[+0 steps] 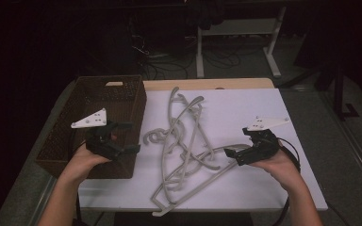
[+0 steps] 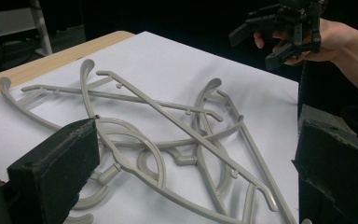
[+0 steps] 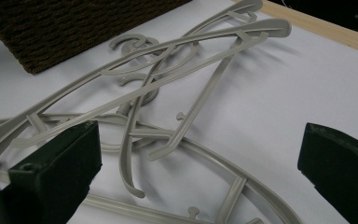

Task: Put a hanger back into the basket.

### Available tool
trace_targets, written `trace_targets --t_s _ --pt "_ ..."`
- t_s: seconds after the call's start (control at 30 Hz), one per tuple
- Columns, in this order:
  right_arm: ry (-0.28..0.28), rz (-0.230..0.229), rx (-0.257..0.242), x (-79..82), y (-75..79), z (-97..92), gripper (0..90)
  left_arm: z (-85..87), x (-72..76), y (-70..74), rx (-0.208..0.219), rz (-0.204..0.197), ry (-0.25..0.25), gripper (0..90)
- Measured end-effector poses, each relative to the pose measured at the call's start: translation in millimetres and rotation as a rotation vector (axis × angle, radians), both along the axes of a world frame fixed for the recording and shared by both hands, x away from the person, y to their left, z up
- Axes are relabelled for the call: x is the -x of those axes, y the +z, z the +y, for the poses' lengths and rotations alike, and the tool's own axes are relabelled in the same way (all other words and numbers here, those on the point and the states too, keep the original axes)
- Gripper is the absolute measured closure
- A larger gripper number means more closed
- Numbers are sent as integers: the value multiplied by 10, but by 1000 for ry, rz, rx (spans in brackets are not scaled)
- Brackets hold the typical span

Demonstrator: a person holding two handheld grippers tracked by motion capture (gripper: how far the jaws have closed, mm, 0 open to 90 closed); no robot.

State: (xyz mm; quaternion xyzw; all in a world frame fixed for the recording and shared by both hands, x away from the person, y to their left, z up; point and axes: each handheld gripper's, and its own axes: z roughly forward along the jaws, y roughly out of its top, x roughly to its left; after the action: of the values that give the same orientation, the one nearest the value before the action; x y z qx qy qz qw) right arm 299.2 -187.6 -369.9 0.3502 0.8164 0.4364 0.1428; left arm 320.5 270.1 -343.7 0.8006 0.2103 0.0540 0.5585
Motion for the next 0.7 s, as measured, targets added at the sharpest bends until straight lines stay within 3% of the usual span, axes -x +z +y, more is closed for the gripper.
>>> trace_targets --t_s 0.3,0.7 --pt "-10 0 10 -7 -19 -15 0 -3 -1 1 -3 2 11 0" --pt "-7 25 42 -66 -147 1 0 -165 29 17 -23 16 40 0"
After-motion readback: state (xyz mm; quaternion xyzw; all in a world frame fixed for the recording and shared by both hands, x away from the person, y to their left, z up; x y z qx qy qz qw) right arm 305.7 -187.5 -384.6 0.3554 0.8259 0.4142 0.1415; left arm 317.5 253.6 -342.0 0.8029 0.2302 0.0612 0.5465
